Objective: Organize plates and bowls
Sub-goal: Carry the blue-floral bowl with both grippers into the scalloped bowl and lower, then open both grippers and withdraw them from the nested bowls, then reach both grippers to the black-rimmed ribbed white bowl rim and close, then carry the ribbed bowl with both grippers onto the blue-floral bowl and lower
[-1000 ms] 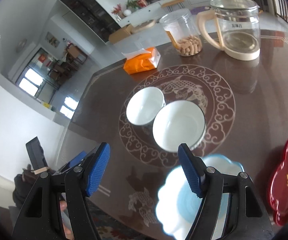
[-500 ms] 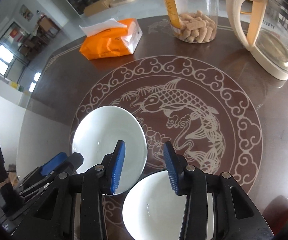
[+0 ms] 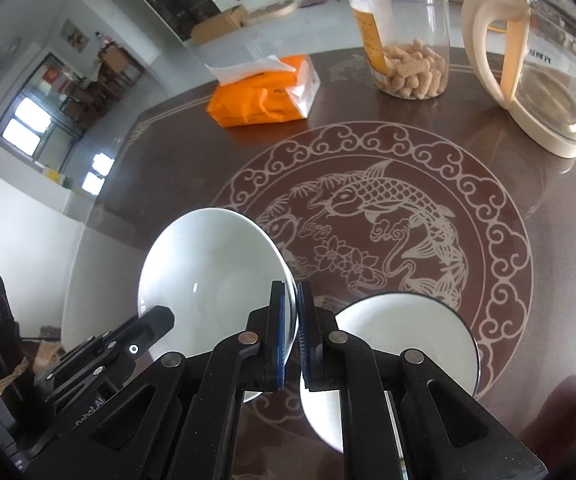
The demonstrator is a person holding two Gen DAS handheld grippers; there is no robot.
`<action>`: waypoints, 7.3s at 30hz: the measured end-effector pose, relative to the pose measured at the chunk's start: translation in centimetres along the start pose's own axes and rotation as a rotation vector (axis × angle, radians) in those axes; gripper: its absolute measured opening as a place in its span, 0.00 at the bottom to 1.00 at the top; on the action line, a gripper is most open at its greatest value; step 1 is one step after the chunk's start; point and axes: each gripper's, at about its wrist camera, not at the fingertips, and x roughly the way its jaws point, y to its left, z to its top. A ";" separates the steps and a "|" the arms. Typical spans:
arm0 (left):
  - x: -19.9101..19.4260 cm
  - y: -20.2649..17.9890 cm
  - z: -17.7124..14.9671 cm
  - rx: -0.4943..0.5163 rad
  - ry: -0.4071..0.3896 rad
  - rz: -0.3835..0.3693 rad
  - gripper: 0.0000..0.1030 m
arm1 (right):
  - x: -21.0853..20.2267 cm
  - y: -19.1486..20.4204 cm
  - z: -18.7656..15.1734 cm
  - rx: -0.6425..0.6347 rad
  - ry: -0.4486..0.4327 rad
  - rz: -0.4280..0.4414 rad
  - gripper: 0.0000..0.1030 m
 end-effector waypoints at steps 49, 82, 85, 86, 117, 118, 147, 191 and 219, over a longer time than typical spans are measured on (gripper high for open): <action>-0.8 -10.7 -17.4 0.146 -0.078 -0.046 0.74 | -10.9 -12.0 -19.6 0.093 -0.158 -0.115 0.53; -8.5 -8.9 -20.8 0.091 -0.274 0.010 0.88 | -17.9 -7.3 -27.5 -0.029 -0.500 -0.498 0.72; -8.7 -9.4 -21.1 0.110 -0.272 0.022 0.88 | -17.8 -7.0 -27.8 -0.030 -0.491 -0.494 0.72; -8.7 -9.4 -21.2 0.112 -0.270 0.024 0.88 | -17.7 -6.9 -27.8 -0.032 -0.488 -0.494 0.72; -8.0 -6.2 -21.4 0.033 -0.225 0.069 0.88 | -20.1 -3.8 -29.2 -0.156 -0.683 -0.367 0.72; -7.9 -6.1 -21.4 0.032 -0.221 0.071 0.88 | -20.1 -4.0 -29.1 -0.149 -0.683 -0.369 0.72; 8.0 -5.9 -3.1 0.061 0.135 0.085 0.65 | -3.4 -10.4 -4.3 0.050 0.088 -0.092 0.57; 0.0 -13.3 -14.8 0.177 0.196 -0.068 0.14 | -11.3 -10.8 -15.2 0.057 0.119 -0.125 0.11; 0.8 -14.5 -15.5 0.319 0.147 0.042 0.18 | -9.2 -10.7 -16.3 -0.046 0.077 -0.216 0.10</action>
